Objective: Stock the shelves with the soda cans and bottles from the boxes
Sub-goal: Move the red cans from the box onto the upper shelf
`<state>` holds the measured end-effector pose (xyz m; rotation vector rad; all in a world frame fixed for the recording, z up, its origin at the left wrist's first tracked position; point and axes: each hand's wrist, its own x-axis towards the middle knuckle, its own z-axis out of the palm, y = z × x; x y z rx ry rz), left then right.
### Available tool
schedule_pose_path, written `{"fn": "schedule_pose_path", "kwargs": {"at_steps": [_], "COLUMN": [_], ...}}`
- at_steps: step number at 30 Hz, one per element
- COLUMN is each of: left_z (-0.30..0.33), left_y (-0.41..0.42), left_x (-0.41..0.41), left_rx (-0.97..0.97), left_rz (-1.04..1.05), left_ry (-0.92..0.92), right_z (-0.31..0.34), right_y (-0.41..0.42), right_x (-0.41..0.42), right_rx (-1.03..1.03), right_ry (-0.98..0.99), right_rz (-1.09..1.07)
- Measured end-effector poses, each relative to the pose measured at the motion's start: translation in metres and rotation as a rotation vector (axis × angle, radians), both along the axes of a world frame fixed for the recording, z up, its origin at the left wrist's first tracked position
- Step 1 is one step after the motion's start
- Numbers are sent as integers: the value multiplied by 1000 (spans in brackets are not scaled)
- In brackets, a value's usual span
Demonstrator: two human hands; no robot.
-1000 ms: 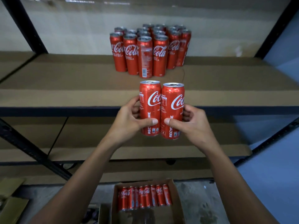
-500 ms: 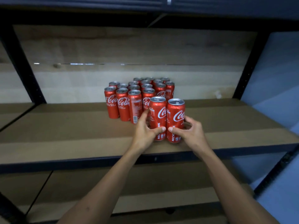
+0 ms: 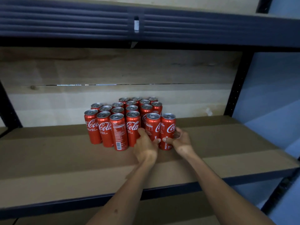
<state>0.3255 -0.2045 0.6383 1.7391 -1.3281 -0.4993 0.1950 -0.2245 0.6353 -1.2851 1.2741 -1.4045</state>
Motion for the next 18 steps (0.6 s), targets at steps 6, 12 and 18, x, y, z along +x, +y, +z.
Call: {"fn": "schedule_pose_path", "kwargs": {"at_steps": [6,12,18], "left_z": [-2,-2,-14], "left_y": [-15,-16,-14], "left_x": [-10,-21,-24], "left_rx": [-59,-94,-150], "left_rz": [29,130,134], "left_ry": [-103,-66,40], "right_z": [-1,-13,-33], "right_y": [-25,-35,-41], "right_x": [4,-1,-9], "right_rx": [-51,-120,-81], "right_ry": [6,17,50], "right_rz": [-13,34,15]}}
